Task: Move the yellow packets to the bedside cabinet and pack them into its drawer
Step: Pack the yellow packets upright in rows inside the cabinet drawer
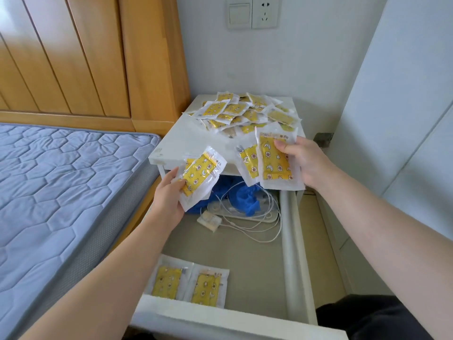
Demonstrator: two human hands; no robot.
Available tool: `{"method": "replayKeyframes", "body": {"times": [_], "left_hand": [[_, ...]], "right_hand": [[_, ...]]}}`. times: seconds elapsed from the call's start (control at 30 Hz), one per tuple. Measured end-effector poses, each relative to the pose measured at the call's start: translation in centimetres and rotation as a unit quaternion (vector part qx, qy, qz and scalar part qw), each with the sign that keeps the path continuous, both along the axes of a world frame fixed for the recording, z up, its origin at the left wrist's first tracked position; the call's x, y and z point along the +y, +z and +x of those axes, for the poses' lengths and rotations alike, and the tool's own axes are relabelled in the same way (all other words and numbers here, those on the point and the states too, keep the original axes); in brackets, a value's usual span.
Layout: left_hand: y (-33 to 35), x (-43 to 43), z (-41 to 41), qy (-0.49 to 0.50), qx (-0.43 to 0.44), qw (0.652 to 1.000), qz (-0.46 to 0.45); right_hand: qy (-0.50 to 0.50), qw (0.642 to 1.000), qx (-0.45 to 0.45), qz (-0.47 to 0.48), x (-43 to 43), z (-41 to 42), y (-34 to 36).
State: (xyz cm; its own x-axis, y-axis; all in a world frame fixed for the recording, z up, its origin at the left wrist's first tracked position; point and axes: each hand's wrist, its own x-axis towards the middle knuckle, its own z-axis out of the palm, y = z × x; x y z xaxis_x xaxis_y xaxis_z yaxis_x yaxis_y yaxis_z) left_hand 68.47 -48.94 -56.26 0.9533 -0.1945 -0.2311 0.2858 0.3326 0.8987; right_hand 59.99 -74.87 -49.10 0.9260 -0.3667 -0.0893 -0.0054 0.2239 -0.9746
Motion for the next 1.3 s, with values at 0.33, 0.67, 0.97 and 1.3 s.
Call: {"method": "replayKeyframes", "body": {"times": [0.33, 0.67, 0.97, 1.3], "left_hand": [[-4.8, 2.5, -0.3, -0.031, 0.105, 0.971, 0.214], [-5.6, 1.7, -0.2, -0.086, 0.11, 0.945, 0.296], [-5.1, 1.4, -0.3, -0.095, 0.111, 0.943, 0.299], [-4.8, 1.3, -0.2, -0.072, 0.157, 0.947, 0.271]], "right_hand": [[0.206, 0.865, 0.287, -0.357, 7.3, -2.7, -9.3], [0.368, 0.561, 0.453, -0.586, 12.5, -1.9, -14.4], [0.313, 0.587, 0.459, -0.589, 12.1, -1.4, -16.2], [0.419, 0.421, 0.56, -0.577, 12.2, -1.8, -15.6]]}}
